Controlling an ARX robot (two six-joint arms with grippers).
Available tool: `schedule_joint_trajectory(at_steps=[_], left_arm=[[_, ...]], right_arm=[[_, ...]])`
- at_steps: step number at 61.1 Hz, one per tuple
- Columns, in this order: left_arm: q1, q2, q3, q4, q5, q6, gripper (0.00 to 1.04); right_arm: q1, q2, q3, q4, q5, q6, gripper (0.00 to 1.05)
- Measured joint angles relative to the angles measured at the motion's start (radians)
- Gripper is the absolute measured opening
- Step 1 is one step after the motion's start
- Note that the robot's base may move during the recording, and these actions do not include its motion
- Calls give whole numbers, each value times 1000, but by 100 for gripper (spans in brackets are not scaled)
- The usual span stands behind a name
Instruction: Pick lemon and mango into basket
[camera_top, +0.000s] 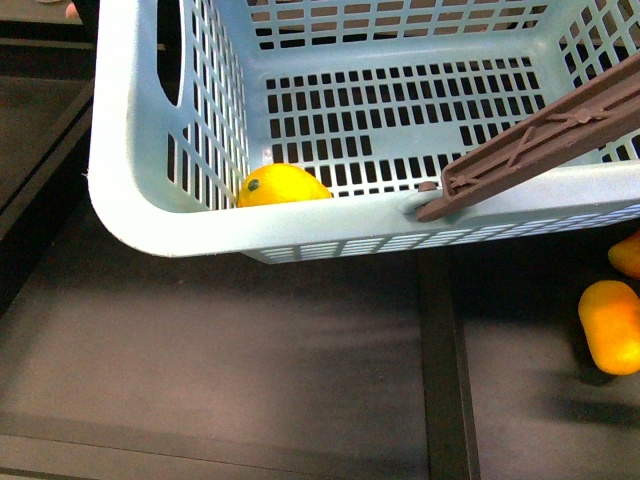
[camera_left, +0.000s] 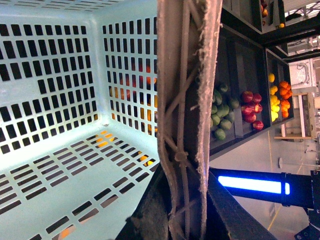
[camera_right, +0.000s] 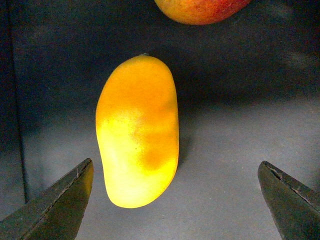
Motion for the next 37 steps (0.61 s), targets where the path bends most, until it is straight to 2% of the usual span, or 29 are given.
schedule_joint_trajectory(at_steps=[22, 30, 37], left_arm=[[0, 0, 0, 0, 0, 0, 8], [0, 0, 0, 0, 0, 0, 8], [0, 0, 0, 0, 0, 0, 8]], right_arm=[[78, 132, 87, -19, 37, -38, 96], [110, 192, 138, -11, 92, -11, 96], [108, 209, 150, 9, 110, 18, 72]])
